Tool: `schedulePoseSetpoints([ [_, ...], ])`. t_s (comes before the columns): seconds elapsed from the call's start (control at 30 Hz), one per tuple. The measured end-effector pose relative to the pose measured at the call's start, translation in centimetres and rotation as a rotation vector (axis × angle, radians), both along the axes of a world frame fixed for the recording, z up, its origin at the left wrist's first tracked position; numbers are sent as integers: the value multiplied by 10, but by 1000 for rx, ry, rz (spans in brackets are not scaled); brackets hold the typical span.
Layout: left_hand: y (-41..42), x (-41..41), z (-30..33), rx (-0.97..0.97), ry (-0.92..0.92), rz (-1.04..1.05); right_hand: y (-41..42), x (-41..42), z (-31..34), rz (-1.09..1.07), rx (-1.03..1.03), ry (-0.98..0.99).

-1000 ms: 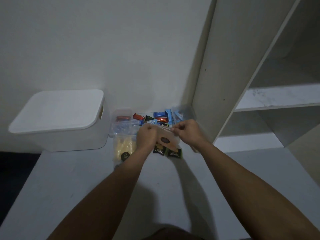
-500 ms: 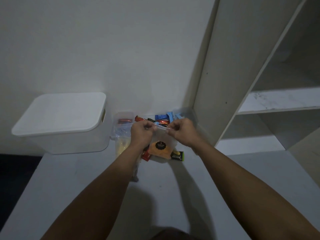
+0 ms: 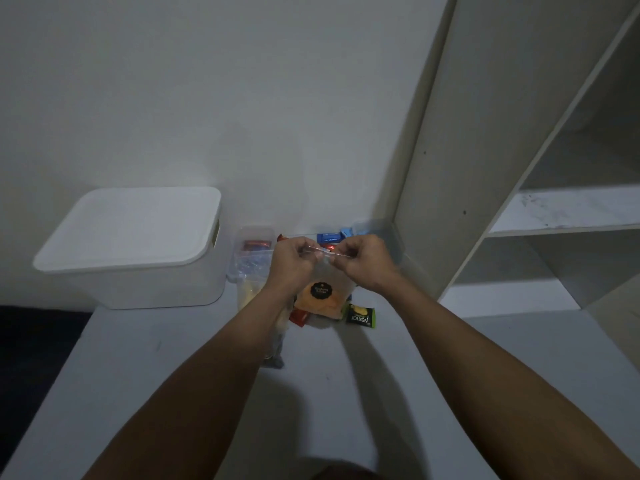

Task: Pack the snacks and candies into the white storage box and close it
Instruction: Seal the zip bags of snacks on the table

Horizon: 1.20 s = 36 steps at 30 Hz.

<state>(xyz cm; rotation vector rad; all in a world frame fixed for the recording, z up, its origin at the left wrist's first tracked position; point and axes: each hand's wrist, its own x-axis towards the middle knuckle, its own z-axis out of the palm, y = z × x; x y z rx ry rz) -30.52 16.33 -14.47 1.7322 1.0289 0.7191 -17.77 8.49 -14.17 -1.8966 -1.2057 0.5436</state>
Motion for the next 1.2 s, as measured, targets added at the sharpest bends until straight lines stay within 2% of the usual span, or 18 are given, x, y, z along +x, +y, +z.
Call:
schedulePoseSetpoints([
  [0.27,5,-7,1,-70,-58,14,4,4,2,-35,-2,-22],
  [0.4,6,-8,3,-43,-44,32,7,1,1,9,-12,-37],
  [0.6,3,-5,9,-70,-86,16,13,5,1,-68,16,-103],
  [0.83,11,-8,12,-55,-119,103,8,8,5,-81,6,-31],
  [1.03,13,-10,15,-150,-149,-41,6,11,15,-109,-28,-122],
  [1.2,14,-5,19,-116,-135,39,4,12,21,-69,21,-9],
])
